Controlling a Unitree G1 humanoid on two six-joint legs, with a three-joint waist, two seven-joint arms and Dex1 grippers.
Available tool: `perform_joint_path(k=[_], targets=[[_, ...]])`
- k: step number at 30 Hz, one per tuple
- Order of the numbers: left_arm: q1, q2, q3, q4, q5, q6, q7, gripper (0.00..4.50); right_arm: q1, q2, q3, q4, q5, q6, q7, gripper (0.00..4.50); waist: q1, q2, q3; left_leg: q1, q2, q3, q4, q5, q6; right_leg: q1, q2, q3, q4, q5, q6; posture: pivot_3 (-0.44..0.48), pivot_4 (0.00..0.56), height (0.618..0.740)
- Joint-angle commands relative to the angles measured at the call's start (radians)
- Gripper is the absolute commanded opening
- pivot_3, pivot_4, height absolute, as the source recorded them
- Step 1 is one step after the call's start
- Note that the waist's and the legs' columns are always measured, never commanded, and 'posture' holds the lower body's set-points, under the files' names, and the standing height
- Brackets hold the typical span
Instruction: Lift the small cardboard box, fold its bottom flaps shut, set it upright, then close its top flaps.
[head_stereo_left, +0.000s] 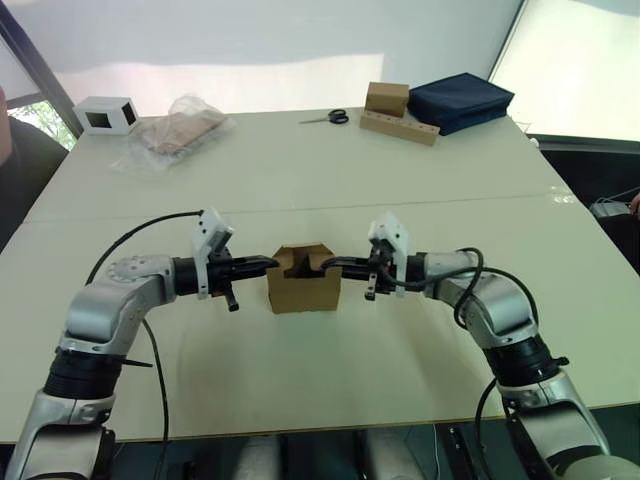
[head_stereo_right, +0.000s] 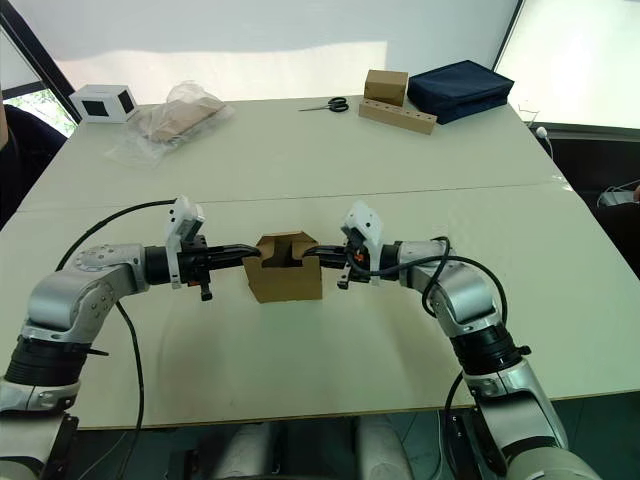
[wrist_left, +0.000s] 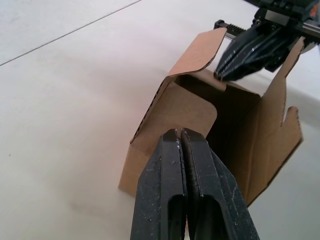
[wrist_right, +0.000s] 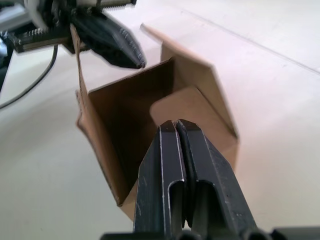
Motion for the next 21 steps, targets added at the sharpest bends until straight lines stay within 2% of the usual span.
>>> perform_joint_path(k=[1,5,9,13,21], targets=[[-0.060,0.043,0.081,-0.004,-0.069,0.034,-0.033,0.07,-0.008,-0.018,-0.079,-0.103,0.078,0.037,-0.008,0.00,0.000,0.000,0.000,0.000,0.000,0.000,0.000,0.000,0.000,0.000,0.000,0.000,0.000,0.000,0.000,0.000,0.150,0.740],[-0.133,0.063,0.088,0.075,-0.060,0.022,-0.053,0.07,0.007,-0.048,-0.125,-0.155,0.093,0.060,-0.042,0.00,0.001,0.000,0.000,0.000,0.000,0.000,0.000,0.000,0.001,0.000,0.000,0.000,0.000,0.000,0.000,0.000,0.150,0.740],[-0.226,0.062,0.007,0.248,0.059,-0.108,-0.102,0.07,0.049,-0.094,-0.149,-0.284,0.161,0.133,-0.050,0.00,0.002,0.000,0.000,0.000,0.000,0.000,0.000,0.000,0.000,0.000,0.000,0.000,0.000,0.000,0.000,0.000,0.150,0.740],[-0.365,-0.003,-0.095,0.522,0.187,-0.269,-0.178,0.07,0.123,-0.131,-0.063,-0.463,0.187,0.191,-0.057,0.00,0.003,0.000,0.000,0.000,0.000,0.000,0.000,0.000,0.000,0.000,0.001,-0.001,-0.001,0.000,0.000,0.000,0.150,0.740],[-0.549,-0.139,-0.186,0.920,0.350,-0.502,-0.293,0.07,0.133,-0.106,0.050,-0.512,0.126,0.176,-0.130,0.00,-0.001,0.000,0.000,-0.001,0.000,0.000,0.000,0.000,0.000,0.000,0.001,-0.001,-0.001,0.000,0.000,0.000,0.150,0.740]])
